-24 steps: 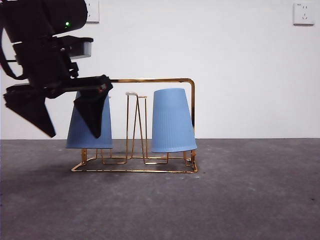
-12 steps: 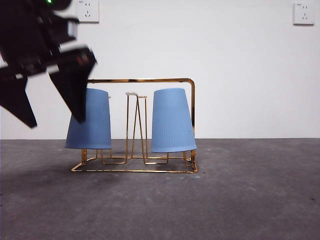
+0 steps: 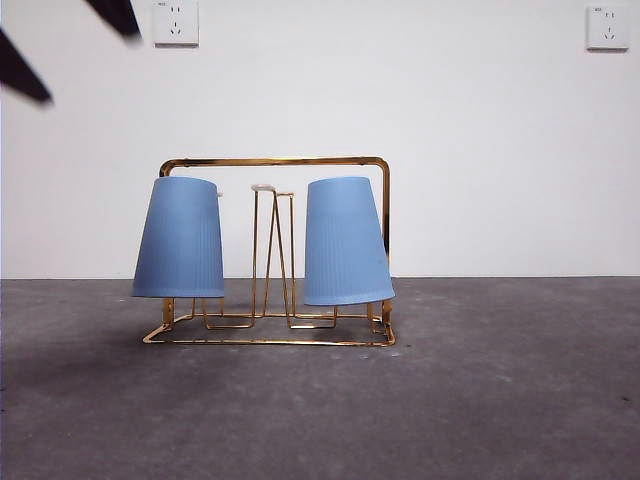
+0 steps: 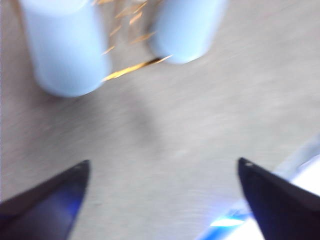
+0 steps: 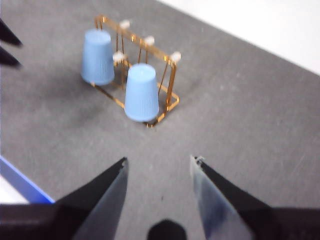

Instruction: Pick up cup 1,put cup 1 in the cup rack,pick up cup 2,put cup 2 in the cup rack

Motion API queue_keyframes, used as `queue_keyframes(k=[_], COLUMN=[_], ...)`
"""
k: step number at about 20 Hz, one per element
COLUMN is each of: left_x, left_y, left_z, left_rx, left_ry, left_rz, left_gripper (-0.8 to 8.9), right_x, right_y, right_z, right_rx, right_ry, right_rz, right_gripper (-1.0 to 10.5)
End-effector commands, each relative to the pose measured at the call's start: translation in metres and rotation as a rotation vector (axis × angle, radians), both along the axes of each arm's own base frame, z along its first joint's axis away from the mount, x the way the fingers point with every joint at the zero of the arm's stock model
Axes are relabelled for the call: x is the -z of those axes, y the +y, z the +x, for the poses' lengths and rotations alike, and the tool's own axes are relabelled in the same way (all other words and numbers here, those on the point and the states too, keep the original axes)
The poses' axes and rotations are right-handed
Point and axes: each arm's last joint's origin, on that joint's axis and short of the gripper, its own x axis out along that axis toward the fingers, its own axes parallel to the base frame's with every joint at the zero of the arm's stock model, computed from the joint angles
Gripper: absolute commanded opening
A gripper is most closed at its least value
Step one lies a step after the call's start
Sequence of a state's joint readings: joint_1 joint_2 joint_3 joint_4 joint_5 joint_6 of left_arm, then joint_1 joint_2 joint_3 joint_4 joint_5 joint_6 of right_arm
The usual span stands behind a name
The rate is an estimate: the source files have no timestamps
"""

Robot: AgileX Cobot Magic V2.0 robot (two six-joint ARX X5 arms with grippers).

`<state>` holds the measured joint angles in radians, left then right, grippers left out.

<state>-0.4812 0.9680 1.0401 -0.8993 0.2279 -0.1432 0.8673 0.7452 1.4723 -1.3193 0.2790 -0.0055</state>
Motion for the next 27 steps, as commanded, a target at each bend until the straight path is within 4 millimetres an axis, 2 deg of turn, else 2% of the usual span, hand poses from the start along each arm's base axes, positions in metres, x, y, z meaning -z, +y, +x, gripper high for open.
queue_keyframes(k=[1,2,3,8,12,23,27], left_x=[-0.011,-0.014,-0.017,-0.025,-0.032,-0.033,-0.036], left_y=[0.009,0.012,0.015,0.027,0.035,0.034,0.033], left_z=[-0.019,-0.025,-0.031,-0.057,-0.074,-0.071,-0.066], left_rx=[0.007,0.008,0.007,0.048,0.067,0.067,0.046], left_ry=[-0.046,-0.061,-0.077,-0.113,-0.174,-0.168,-0.232], left_rz=[-0.046,-0.054,-0.064,-0.125,-0.171,-0.168,-0.143], left_gripper=[-0.02,-0.08,-0.08,-0.08,-0.04,-0.03,-0.01], right_x=[0.003,0.004,0.006,0.007,0.008,0.008,0.008], right_y=[0.002,0.003,0.004,0.01,0.014,0.015,0.015], right_z=[0.001,0.001,0.001,0.003,0.006,0.008,0.008], right_rx=[-0.001,-0.015,-0.029,-0.111,-0.079,-0.053,-0.053], right_ry=[0.053,0.071,0.091,0.152,0.188,0.175,0.175], right_rz=[-0.002,-0.009,-0.014,0.009,0.032,0.016,0.016], right_gripper=[0.7,0.0,-0.1,-0.1,0.0,0.0,0.0])
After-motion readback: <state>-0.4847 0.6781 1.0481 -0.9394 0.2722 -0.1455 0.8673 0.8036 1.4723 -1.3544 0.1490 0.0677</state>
